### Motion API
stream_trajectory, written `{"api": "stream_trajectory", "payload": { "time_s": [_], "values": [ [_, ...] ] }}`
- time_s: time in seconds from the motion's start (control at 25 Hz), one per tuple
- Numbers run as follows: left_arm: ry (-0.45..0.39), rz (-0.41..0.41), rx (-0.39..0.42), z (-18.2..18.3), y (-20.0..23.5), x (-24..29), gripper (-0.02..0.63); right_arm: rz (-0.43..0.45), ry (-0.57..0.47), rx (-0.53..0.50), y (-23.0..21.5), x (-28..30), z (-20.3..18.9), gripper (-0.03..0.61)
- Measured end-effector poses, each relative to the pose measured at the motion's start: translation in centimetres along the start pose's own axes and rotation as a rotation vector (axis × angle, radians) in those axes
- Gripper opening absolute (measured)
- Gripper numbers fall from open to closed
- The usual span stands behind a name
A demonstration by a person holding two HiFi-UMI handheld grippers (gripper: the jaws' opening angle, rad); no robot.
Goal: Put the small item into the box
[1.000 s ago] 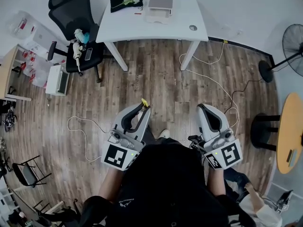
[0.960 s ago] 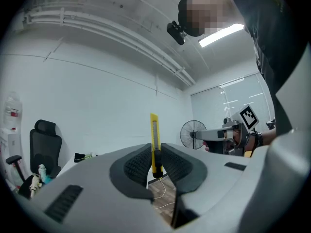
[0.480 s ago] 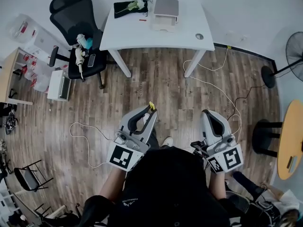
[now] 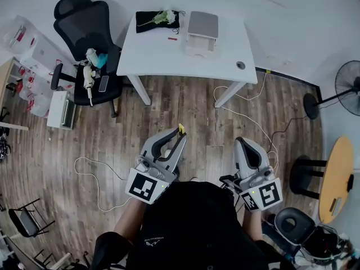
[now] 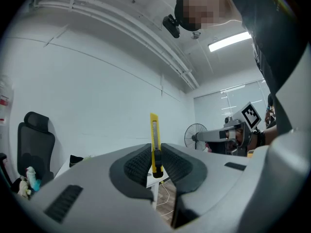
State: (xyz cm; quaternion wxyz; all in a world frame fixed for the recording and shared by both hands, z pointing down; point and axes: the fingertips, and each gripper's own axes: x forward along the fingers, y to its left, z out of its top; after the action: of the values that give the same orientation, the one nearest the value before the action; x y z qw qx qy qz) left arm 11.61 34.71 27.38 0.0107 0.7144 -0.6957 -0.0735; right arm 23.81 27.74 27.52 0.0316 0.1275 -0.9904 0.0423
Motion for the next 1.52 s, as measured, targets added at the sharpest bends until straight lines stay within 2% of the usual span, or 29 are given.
{"api": "stream_trajectory", "payload": {
  "time_s": [0.44, 0.68, 0.84, 1.12, 1.28, 1.52],
  "values": [
    [0.005, -0.063, -0.002, 1.1, 10.3, 2.8, 0.058, -0.059, -0.035, -0.003, 0.2, 10.1, 1.4, 0.0],
    [0.055, -0.103, 0.035, 0.3, 12.7, 3.2, 0.058, -0.056, -0.013, -0.016, 1.4, 11.9, 1.2, 0.0],
    [0.039, -0.117, -0.008, 0.8, 13.2, 4.3, 0.058, -0.028, -0.034, 0.005, 1.1, 13.1, 1.8, 0.002],
    [0.065, -0.079, 0.027, 0.1, 14.4, 5.8, 0.058, 0.027, -0.068, -0.005, -0.5, 15.6, 2.0, 0.002],
    [0.069, -0.032, 0.02, 0.3, 15.9, 7.9, 0.058, 0.051, -0.089, 0.033, -3.4, 18.4, 2.4, 0.002],
    [0.097, 0.015, 0.02, -0.6, 18.2, 13.4, 0.058, 0.103, -0.058, 0.014, -8.6, 22.5, 2.6, 0.002]
  ]
}}
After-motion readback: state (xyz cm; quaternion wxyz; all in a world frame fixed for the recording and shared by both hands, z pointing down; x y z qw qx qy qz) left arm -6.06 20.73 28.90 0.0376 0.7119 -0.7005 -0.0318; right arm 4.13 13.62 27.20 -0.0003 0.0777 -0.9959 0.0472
